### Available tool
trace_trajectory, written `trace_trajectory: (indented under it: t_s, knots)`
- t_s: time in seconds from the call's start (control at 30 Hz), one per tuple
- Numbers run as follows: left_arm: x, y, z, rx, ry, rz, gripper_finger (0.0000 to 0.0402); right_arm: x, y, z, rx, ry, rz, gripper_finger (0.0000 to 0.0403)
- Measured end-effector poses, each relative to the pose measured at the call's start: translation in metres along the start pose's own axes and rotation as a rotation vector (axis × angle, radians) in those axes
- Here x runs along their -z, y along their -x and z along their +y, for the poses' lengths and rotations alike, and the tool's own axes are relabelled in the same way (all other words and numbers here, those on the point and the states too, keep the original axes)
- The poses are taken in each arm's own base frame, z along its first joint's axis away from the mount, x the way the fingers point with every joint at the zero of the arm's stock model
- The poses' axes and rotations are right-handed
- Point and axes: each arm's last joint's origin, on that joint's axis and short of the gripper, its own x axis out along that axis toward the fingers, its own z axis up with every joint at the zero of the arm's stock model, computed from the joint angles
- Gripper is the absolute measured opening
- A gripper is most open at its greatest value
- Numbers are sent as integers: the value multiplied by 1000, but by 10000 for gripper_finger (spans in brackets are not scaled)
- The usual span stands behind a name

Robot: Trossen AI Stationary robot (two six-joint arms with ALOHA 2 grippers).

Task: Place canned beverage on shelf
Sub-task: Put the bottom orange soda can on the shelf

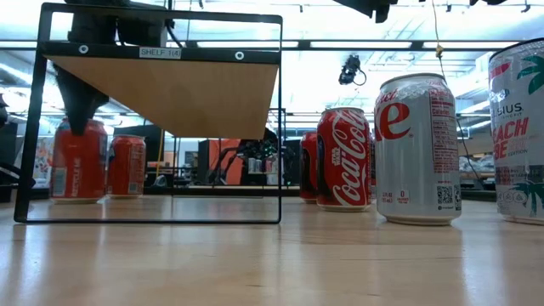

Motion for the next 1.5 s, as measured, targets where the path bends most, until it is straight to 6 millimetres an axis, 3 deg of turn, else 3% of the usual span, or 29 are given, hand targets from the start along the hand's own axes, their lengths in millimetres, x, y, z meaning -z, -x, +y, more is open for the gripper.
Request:
trace_trajectory:
  t_s: [0.1,0.2,0.53,1.03,1.33,1.5]
  knots:
    - [0,0,-3,-3,-189,-3,302,0,0,0,0,0,0,323]
    - [1,0,-6,-7,-255,-6,320,0,0,0,0,0,0,323]
    - [1,0,-8,-27,-58,-11,396,0,0,0,-1,0,0,323]
    - [1,0,-8,-24,458,-17,393,0,0,0,-1,0,0,323]
    - [1,0,-7,-33,468,-22,391,0,0,0,-1,0,0,323]
    - [0,0,-8,-28,451,-32,362,0,0,0,-1,0,0,323]
